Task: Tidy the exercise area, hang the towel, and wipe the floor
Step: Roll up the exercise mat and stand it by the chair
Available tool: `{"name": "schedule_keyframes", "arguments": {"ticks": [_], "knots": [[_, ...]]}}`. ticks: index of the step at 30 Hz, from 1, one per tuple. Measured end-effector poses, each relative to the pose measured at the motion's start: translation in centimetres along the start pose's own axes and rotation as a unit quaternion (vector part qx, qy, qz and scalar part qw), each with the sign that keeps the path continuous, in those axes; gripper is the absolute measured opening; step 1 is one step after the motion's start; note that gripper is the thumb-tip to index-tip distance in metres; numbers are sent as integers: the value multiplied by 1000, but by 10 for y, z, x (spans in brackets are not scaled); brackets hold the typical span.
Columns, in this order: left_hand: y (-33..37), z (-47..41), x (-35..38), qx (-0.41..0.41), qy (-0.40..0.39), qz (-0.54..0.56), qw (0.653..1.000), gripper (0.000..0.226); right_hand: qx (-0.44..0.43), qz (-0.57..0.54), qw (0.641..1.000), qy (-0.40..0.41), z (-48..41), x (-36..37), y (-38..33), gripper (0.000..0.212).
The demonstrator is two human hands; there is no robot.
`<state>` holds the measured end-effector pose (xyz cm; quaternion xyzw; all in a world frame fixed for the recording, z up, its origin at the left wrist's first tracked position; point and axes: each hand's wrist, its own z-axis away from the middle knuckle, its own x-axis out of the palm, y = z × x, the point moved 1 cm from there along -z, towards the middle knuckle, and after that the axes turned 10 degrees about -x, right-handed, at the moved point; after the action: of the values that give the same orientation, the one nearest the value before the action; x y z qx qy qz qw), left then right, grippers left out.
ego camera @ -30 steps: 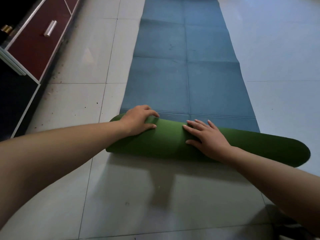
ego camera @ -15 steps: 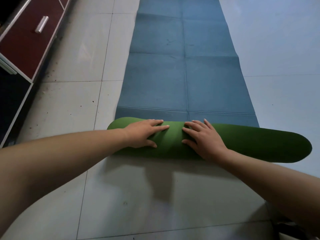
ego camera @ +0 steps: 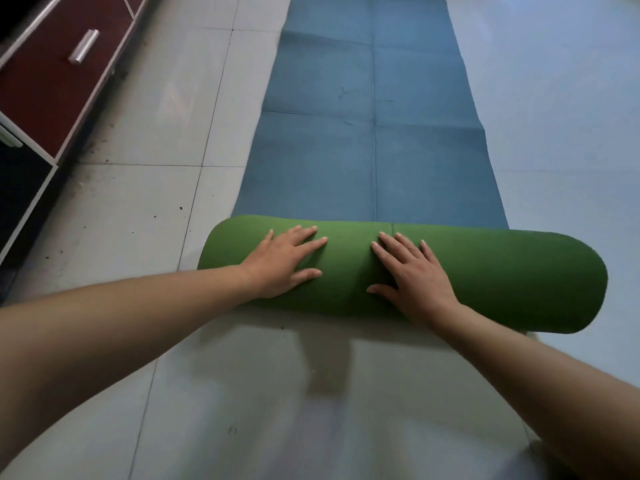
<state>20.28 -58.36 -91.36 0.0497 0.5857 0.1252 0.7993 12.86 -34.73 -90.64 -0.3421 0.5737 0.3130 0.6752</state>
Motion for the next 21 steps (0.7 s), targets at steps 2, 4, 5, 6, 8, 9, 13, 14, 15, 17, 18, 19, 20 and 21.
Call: {"name": "schedule_keyframes", "arguments": {"ticks": [2,4,5,6,8,9,13,14,15,17,18,19,20,21], "knots": [[2,-5,-5,-5,14,-6,1000,75,44,-25,998,30,-10,-3,5,71],[8,-8,-6,12,16,-17,1000,85,86,-35,995,47,-19,-5,9,67],[11,-9,-6,18,4,-28,999,90,99,-38,993,52,-22,-5,11,65],[12,-11,-5,20,-12,-41,999,94,105,-41,992,55,-24,-5,11,63],[11,-18,-3,18,-39,-55,998,99,93,-52,993,56,-25,-1,11,60],[10,-22,-3,22,-46,-53,997,99,78,-55,994,55,-23,1,10,59],[7,-40,-10,31,-27,-25,999,85,24,-25,999,7,-12,10,10,79],[6,-42,-11,28,-9,-13,999,79,24,-10,1000,-18,-11,11,13,85],[6,-41,-10,27,8,-5,1000,74,25,2,999,-37,-10,11,17,89],[6,-38,-6,31,24,-12,999,72,26,0,998,-57,-11,11,23,92],[5,-36,-2,32,18,-24,999,77,23,-6,998,-61,-12,12,24,91],[4,-33,2,32,3,-37,999,84,19,-10,997,-67,-13,14,23,89],[3,-32,5,32,-15,-50,998,92,16,-13,997,-73,-14,16,22,87],[2,-31,8,34,-31,-63,997,97,15,-19,997,-77,-15,18,21,84]]}}
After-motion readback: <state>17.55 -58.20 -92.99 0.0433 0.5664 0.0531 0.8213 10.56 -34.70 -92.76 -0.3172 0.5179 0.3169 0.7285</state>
